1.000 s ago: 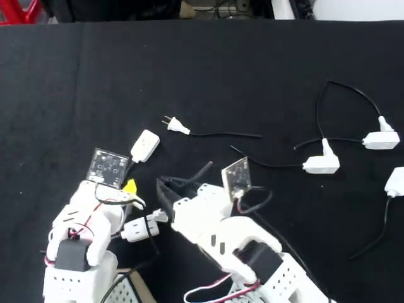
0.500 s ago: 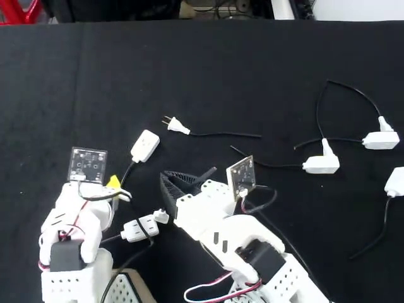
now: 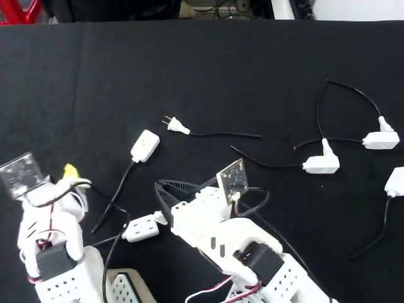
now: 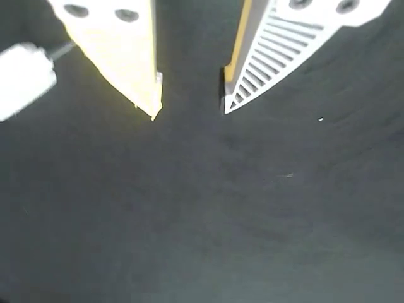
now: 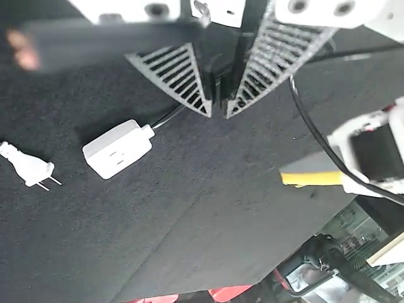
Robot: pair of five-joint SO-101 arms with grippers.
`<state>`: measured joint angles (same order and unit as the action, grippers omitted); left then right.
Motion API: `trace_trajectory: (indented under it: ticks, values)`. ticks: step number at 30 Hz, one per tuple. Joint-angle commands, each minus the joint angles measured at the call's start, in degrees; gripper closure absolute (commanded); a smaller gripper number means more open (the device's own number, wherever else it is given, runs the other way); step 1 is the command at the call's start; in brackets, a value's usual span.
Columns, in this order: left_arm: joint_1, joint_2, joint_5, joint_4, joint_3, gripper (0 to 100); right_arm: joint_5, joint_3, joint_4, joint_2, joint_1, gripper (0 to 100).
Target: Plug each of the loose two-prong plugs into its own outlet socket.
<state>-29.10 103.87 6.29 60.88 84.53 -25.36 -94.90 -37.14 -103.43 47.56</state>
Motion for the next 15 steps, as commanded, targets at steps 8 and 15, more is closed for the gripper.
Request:
trace_trajectory:
  ticks: [8, 15]
  values:
    - [-12.1, 0.6, 13.7, -1.8, -5.3, 83, -0.6, 5.4, -0.1, 0.0, 0.4, 84.5]
    - [-14.6, 0.6, 16.4, -4.5, -3.9, 83, -5.2, 13.9, 4.0, 23.0, 0.5, 87.4]
